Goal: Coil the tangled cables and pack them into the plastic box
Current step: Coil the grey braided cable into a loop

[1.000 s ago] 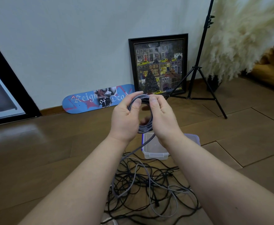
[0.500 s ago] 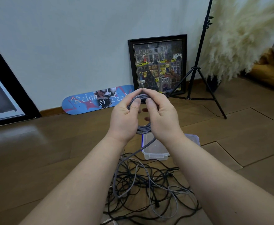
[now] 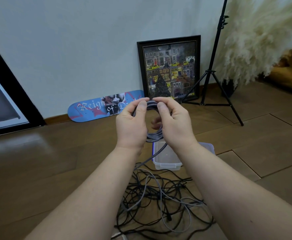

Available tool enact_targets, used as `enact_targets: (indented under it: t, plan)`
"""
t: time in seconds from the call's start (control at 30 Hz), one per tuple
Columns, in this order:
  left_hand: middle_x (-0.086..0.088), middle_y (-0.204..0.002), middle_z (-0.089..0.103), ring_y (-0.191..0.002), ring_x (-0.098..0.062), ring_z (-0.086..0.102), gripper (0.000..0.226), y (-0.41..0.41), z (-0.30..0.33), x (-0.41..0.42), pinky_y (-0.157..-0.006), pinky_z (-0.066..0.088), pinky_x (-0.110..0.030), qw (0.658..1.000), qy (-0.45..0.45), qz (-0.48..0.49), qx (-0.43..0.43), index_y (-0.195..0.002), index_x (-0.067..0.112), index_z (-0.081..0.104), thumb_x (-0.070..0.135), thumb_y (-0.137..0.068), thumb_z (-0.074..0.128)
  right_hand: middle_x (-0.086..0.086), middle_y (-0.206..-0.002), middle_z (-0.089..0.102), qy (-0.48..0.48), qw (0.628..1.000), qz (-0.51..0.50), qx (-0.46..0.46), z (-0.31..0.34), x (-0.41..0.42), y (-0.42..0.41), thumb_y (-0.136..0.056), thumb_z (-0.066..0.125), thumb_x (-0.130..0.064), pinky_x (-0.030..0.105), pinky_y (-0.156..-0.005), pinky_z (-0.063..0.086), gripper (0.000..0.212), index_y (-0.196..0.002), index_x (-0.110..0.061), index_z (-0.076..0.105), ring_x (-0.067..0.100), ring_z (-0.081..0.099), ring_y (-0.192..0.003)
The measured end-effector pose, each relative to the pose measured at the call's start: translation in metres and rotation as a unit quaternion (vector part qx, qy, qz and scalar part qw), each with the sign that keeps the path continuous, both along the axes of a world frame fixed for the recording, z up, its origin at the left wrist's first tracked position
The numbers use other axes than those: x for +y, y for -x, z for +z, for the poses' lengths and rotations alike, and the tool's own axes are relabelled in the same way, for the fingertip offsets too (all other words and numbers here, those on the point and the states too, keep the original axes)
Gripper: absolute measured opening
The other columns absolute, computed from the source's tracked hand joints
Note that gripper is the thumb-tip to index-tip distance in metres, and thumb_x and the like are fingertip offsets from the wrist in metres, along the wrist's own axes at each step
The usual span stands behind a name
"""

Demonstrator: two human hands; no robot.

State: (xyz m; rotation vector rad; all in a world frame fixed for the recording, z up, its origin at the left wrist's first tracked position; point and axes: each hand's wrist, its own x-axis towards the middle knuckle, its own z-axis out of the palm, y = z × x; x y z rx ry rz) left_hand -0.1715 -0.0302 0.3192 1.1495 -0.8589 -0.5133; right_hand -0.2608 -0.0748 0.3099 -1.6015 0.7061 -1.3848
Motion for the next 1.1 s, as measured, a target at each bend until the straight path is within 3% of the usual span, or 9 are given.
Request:
enact_targets:
  t: [0.13,0.3,0.37,0.5,0.6,0.73,0.93,1.03,1.1]
  plan:
    - [0.012,-0.058,0.048,-0.049,-0.004,0.038,0.023,0.002,0.007,0.002,-0.049,0.032,-0.020,0.999,0.006,-0.033,0.042,-0.096,0.021,0.069,0.019,-0.103,0.046,-0.012,-0.093,0.065,0.006,1.000,-0.012,0.003,0.001,0.002,0.001,-0.101,0.048,-0.013,0.029,-0.066,0.046,0.029,-0.105,-0.038,0.062,0.005,0.053,-0.066]
    - [-0.002,-0.066,0.055,-0.052,-0.011,0.047,0.027,0.008,0.015,0.012,-0.049,0.046,-0.023,0.970,-0.002,-0.178,0.164,-0.109,0.016,0.067,0.026,-0.104,0.042,0.006,-0.093,0.067,-0.068,0.996,-0.033,-0.052,0.000,-0.002,0.004,-0.101,0.048,-0.014,0.039,-0.062,0.050,0.025,-0.099,-0.030,0.067,0.027,0.057,-0.071]
    - [0.000,-0.060,0.051,-0.049,-0.010,0.046,0.027,0.008,0.016,0.012,-0.050,0.046,-0.024,0.971,-0.004,-0.174,0.166,-0.105,0.017,0.067,0.029,-0.104,0.043,0.006,-0.095,0.068,-0.064,0.996,-0.026,-0.052,-0.001,0.000,0.003,-0.100,0.049,-0.015,0.041,-0.070,0.054,0.028,-0.095,-0.035,0.067,0.029,0.063,-0.081]
    - [0.002,-0.050,0.039,-0.039,-0.008,0.031,0.026,0.008,0.014,0.012,-0.042,0.031,-0.021,0.984,-0.009,-0.114,0.140,-0.092,0.018,0.067,0.031,-0.102,0.048,0.003,-0.088,0.066,-0.047,0.999,-0.010,-0.019,0.001,0.005,0.003,-0.102,0.047,-0.015,0.023,-0.048,0.045,0.026,-0.095,-0.034,0.063,0.010,0.051,-0.048]
    - [0.003,-0.049,0.035,-0.039,-0.007,0.027,0.025,0.006,0.013,0.011,-0.041,0.027,-0.021,0.987,-0.001,-0.086,0.134,-0.086,0.019,0.068,0.028,-0.101,0.050,0.002,-0.095,0.068,-0.017,1.000,-0.009,0.020,0.000,0.008,0.002,-0.103,0.044,-0.016,0.020,-0.051,0.045,0.026,-0.099,-0.037,0.059,0.008,0.053,-0.048]
    - [0.001,-0.048,0.038,-0.038,-0.010,0.027,0.042,0.003,0.013,0.010,-0.044,0.022,-0.024,0.981,-0.019,-0.098,0.167,-0.084,0.019,0.069,0.040,-0.104,0.039,-0.001,-0.092,0.066,-0.013,0.999,-0.033,0.041,-0.003,0.009,0.001,-0.103,0.042,-0.016,0.019,-0.050,0.043,0.020,-0.103,-0.030,0.057,0.006,0.053,-0.046]
    - [-0.004,-0.058,0.038,-0.040,-0.007,0.025,0.036,0.003,0.012,0.008,-0.042,0.017,-0.023,0.988,-0.010,-0.091,0.123,-0.079,0.021,0.072,0.026,-0.103,0.045,-0.003,-0.085,0.064,0.002,0.996,-0.066,0.055,-0.003,0.010,-0.003,-0.103,0.041,-0.019,0.028,-0.052,0.046,0.024,-0.090,-0.036,0.049,0.011,0.056,-0.050]
    - [-0.003,-0.055,0.032,-0.039,-0.007,0.022,0.037,0.002,0.010,0.006,-0.047,0.012,-0.028,0.994,0.000,-0.056,0.098,-0.074,0.022,0.074,0.025,-0.102,0.049,-0.004,-0.091,0.064,0.044,0.993,-0.075,0.085,-0.007,0.008,-0.007,-0.101,0.040,-0.027,0.042,-0.064,0.053,0.011,-0.098,-0.034,0.048,0.022,0.065,-0.069]
    - [0.006,-0.047,0.032,-0.040,-0.008,0.023,0.029,0.000,0.007,0.004,-0.048,0.017,-0.026,0.997,-0.005,-0.023,0.076,-0.080,0.021,0.073,0.025,-0.100,0.052,-0.003,-0.102,0.063,0.063,0.991,-0.072,0.094,-0.011,0.007,-0.009,-0.098,0.038,-0.035,0.049,-0.072,0.053,0.016,-0.110,-0.039,0.050,0.027,0.064,-0.080]
